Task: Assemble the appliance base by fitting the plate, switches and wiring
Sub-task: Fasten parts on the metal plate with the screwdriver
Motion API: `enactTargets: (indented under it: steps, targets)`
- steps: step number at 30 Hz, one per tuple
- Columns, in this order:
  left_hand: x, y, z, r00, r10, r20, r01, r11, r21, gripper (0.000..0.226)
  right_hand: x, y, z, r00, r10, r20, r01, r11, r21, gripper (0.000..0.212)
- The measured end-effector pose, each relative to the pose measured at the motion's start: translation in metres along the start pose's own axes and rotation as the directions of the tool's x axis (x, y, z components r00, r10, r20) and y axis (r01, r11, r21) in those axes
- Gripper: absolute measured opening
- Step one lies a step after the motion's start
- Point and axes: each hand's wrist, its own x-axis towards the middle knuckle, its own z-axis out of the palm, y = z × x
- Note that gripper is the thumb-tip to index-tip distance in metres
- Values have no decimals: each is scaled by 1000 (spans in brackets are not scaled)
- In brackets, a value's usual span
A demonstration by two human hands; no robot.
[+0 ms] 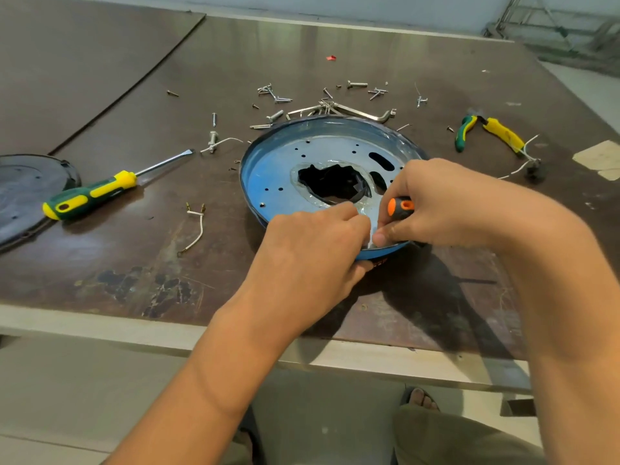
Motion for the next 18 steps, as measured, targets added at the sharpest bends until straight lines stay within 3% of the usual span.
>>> enactTargets:
  steps: [10,18]
  targets:
    - [-3,10,-9,999,40,23,-37,994,-98,22,-26,-8,2,991,56,118,-62,997,50,19]
    - [-19,-1,-7,991,132,6,-128,974,-185,23,-35,-11,4,993,27,111,-31,999,36,13]
